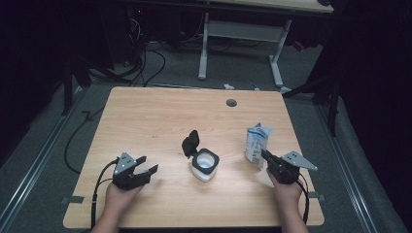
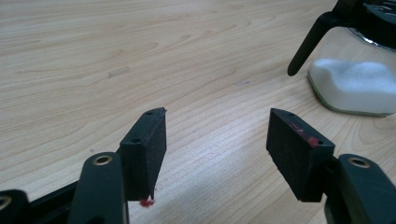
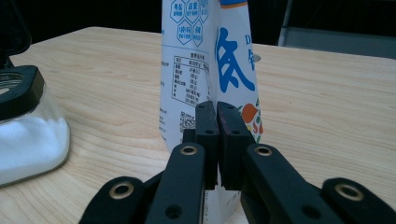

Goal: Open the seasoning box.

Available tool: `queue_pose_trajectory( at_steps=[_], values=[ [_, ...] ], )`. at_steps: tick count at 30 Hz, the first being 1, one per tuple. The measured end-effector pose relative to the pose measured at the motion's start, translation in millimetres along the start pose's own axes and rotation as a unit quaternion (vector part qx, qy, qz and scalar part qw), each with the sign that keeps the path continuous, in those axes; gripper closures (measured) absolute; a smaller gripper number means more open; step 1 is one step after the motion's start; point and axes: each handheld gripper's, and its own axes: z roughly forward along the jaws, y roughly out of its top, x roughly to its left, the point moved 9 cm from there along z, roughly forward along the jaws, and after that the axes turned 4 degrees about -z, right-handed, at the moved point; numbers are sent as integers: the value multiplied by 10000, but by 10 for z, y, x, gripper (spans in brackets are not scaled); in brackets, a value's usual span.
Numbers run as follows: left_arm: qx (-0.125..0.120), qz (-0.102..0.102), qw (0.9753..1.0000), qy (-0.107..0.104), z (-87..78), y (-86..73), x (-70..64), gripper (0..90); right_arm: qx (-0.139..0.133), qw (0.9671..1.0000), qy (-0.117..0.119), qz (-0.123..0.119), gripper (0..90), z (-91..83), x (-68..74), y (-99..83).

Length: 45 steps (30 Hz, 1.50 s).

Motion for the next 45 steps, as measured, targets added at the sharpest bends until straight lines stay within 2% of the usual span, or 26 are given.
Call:
queue_pose_trajectory(
  at_steps=[24,33,45],
  values=[
    [-39,-2,10000,-43,-6,18,-31,382,13,10000,-95,-21,836,32,12,0],
    [-39,7,10000,-53,-18,23,-27,383,-3,9998,-187,-14,728,36,5,14],
    [-27,0,10000,-63,-1,16,-46,394,149,9991,-404,-24,465,18,-40,8]
  ],
)
